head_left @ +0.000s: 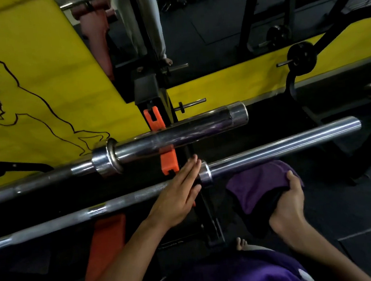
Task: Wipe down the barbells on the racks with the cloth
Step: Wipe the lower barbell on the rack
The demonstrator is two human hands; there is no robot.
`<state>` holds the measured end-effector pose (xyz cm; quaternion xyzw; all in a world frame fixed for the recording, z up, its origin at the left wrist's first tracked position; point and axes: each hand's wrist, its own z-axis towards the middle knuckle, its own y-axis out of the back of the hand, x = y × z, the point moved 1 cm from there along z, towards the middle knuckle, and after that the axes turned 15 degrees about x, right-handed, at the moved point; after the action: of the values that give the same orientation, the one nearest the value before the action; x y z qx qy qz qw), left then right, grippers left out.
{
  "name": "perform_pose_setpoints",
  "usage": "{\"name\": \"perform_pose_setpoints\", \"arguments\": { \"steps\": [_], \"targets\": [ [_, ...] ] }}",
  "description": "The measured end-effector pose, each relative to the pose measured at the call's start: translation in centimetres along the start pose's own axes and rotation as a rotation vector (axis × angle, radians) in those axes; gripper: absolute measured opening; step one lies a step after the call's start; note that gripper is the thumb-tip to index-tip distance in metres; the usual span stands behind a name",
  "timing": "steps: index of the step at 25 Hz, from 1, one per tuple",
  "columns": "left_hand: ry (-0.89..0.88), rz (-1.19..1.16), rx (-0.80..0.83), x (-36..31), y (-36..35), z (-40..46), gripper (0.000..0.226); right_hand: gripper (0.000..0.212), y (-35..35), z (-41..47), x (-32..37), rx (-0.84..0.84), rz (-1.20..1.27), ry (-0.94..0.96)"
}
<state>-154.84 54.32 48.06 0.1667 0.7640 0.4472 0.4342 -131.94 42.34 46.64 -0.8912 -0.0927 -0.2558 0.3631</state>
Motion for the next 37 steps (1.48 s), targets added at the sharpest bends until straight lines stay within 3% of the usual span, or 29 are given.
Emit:
{"name": "perform_pose_setpoints", "arguments": {
  "steps": [5, 6, 8, 9, 13, 15, 18, 20, 24, 26, 31, 33, 35, 37],
  "targets": [
    [0.002, 0.168, -0.146, 5.0, 0.1, -6.0, 0.056, 0.082, -2.1, -3.3, -2.8, 0.034, -0.242, 0.103],
    [0.002, 0.192, -0.151, 5.9, 0.3, -6.6, 0.056, 0.076, -2.5, -3.8, -3.0, 0.050, -0.353, 0.165],
    [-0.042, 0.257, -0.117, 7.2, 0.7, -7.2, 0.056, 0.036, -4.5, -5.0, -3.0, 0.083, -0.565, 0.305],
    [-0.086, 0.308, -0.079, 7.8, 1.0, -7.3, 0.056, 0.028, -5.7, -5.5, -3.0, 0.124, -0.660, 0.363],
    [-0.194, 0.441, 0.062, 10.1, 2.9, -6.6, 0.057, 0.030, -8.8, -6.5, -3.1, 0.224, -0.838, 0.454],
    [-0.202, 0.446, 0.114, 10.6, 3.7, -5.5, 0.058, 0.025, -8.6, -6.8, -3.4, 0.183, -0.955, 0.388],
    [-0.236, 0.512, 0.219, 10.8, 4.0, -4.2, 0.064, 0.041, -7.1, -7.8, -4.3, 0.099, -1.140, 0.265],
    [-0.243, 0.534, 0.239, 11.0, 3.8, -3.8, 0.069, 0.033, -5.9, -8.8, -4.9, 0.027, -1.186, 0.286],
    [-0.248, 0.479, 0.254, 11.3, 3.6, -3.6, 0.066, 0.030, -7.3, -10.0, -4.2, 0.050, -1.475, 0.706],
    [-0.253, 0.464, 0.240, 11.5, 3.5, -3.5, 0.065, 0.036, -9.1, -8.4, -4.5, 0.081, -1.608, 0.811],
    [-0.287, 0.488, 0.239, 11.7, 3.1, -3.8, 0.068, 0.058, -15.1, -1.8, -5.1, 0.234, -2.012, 0.635],
    [-0.299, 0.477, 0.227, 11.5, 3.3, -3.9, 0.070, 0.064, -16.7, -1.0, -3.8, 0.311, -2.158, 0.450],
    [-0.301, 0.471, 0.204, 11.4, 3.4, -3.9, 0.070, 0.057, -17.2, -1.4, -3.3, 0.329, -2.133, 0.247],
    [-0.306, 0.466, 0.199, 11.5, 3.3, -3.9, 0.070, 0.051, -17.4, -1.8, -4.0, 0.328, -2.078, 0.393]
  ]
}}
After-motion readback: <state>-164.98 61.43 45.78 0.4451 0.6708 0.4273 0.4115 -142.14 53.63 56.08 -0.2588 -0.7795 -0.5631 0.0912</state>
